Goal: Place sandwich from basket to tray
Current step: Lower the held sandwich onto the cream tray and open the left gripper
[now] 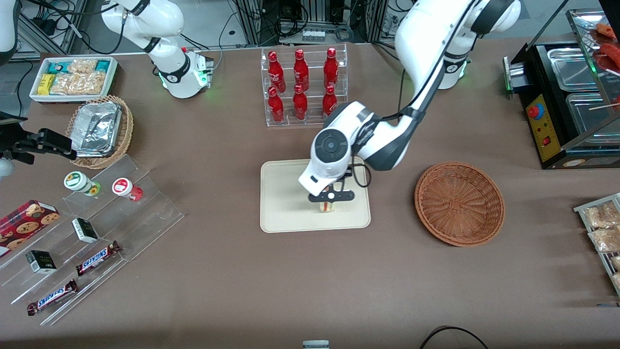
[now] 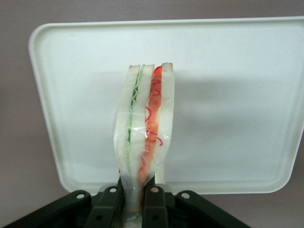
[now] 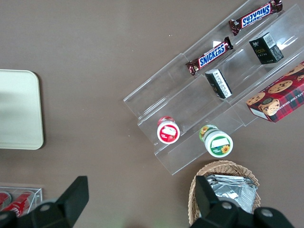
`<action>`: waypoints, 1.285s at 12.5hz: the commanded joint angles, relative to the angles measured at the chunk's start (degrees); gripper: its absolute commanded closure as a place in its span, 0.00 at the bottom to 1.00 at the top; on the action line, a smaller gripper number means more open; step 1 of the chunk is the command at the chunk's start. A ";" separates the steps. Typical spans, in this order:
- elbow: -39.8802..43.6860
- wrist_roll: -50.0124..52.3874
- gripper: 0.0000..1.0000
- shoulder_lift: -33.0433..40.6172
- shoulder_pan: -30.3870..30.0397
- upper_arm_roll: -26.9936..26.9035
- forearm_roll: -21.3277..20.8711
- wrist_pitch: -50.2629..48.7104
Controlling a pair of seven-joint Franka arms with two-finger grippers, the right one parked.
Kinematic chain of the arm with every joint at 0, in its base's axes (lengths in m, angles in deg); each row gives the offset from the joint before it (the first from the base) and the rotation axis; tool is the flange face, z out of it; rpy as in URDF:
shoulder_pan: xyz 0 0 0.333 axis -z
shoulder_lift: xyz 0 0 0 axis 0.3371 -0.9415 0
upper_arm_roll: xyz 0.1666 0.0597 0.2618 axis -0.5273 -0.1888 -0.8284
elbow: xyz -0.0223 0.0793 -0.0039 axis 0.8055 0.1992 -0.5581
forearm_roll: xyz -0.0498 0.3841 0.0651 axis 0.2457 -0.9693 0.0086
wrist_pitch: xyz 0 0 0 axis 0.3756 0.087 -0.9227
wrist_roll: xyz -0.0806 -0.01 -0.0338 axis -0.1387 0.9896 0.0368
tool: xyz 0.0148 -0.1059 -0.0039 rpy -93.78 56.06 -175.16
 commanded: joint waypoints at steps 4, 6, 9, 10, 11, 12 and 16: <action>8.08 5.76 1.00 -6.98 3.30 -0.89 0.03 1.30; 8.08 8.56 1.00 -7.59 3.48 -0.90 0.03 1.57; 7.65 9.11 1.00 -7.60 3.48 -0.90 -0.06 2.01; 7.56 9.02 1.00 -7.68 3.48 -0.90 -0.15 2.01; 7.47 8.76 1.00 -7.86 3.48 -0.90 -0.76 2.10; 7.03 8.93 1.00 -8.03 3.57 -0.90 -1.81 2.88; 5.10 9.28 0.75 -8.03 4.01 -0.90 -2.17 5.52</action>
